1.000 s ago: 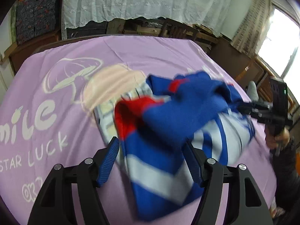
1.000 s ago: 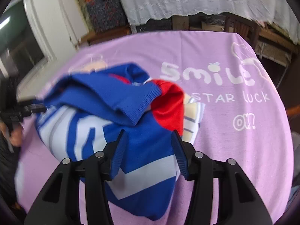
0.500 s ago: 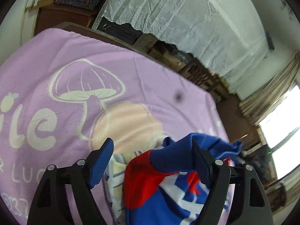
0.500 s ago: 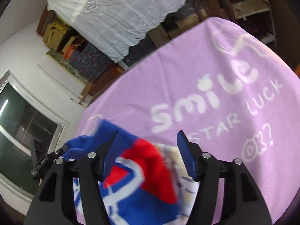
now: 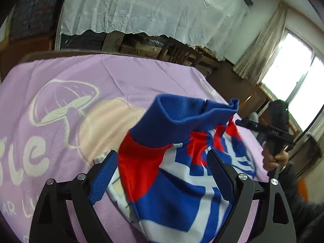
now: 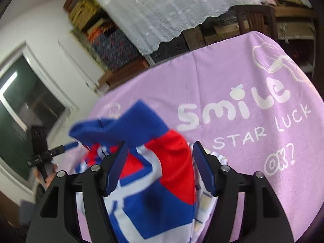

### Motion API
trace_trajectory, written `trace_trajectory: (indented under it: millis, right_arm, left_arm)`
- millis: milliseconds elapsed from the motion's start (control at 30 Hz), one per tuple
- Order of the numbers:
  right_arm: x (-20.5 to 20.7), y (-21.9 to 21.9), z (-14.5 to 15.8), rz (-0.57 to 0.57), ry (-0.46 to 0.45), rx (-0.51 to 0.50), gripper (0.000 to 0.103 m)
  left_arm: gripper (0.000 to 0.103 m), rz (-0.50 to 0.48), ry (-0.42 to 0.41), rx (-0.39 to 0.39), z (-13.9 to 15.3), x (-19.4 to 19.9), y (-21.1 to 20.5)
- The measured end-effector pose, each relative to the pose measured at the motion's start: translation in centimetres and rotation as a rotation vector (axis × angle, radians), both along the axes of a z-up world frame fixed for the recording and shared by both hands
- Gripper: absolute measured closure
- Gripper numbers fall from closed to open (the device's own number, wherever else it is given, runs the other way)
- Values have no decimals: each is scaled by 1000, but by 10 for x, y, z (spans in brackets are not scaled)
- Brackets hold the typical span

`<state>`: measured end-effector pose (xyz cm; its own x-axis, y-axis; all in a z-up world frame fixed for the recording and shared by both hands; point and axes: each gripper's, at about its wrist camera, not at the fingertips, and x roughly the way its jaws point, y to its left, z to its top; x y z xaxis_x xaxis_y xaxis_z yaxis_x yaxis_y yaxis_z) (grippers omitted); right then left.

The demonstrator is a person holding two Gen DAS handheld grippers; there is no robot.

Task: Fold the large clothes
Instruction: 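Lift the hem with both grippers and fold it toward the hood, then lay the folded hem flat over the hood with both grippers and open them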

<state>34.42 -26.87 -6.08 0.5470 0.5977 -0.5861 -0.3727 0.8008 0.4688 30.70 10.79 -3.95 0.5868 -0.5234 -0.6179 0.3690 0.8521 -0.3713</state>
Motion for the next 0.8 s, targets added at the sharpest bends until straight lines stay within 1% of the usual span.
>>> trace_trajectory:
  millis: [67,100,167,200,233,300,333,367,400,433,500,567,633,667,700,733,800]
  right_arm:
    - [1,11,-2,-8,-40,-72,38]
    - [4,15,-4,-12,-44,-85,38]
    - [16,25,-7,-27,-24,-100,38]
    - [21,28,-8,-33,-16,-102,42]
    - [27,31,-8,-43,-9,-93,62]
    - [39,29,-13,-85,35,-70,85]
    - [46,25,-22,-110,83,-45,85]
    - [50,23,-30,-122,116,-36,85]
    - [54,22,-40,-130,151,-37,85]
    - [59,21,-52,-128,197,-18,85]
    - [60,16,-54,-129,209,16,86]
    - [58,17,-54,-134,204,11,84]
    - [55,14,-50,-156,191,7,73]
    - [52,13,-48,-171,180,11,71]
    - [48,9,-43,-198,162,4,64]
    - [41,7,-33,-242,121,-11,63]
    - [32,6,-15,-252,64,-5,63]
  left_arm:
    - [14,31,-9,3,-3,9,-4]
    - [14,61,2,-2,-5,18,-6]
    - [14,98,60,-34,-12,35,-4]
    - [14,120,98,-51,-17,45,-3]
    - [14,159,127,-53,-24,53,0]
    - [14,237,181,-42,-40,65,4]
    - [15,257,195,-46,-47,68,5]
    - [15,271,164,-26,-46,66,5]
    - [15,278,167,11,-48,67,2]
    - [15,283,158,28,-49,67,0]
    - [15,286,146,60,-52,67,-5]
    - [15,308,152,61,-53,67,-3]
    - [15,345,162,47,-50,65,4]
    - [15,387,154,44,-45,61,9]
    - [16,408,140,45,-36,58,12]
    - [16,413,117,41,-25,55,10]
    - [16,381,53,17,0,42,0]
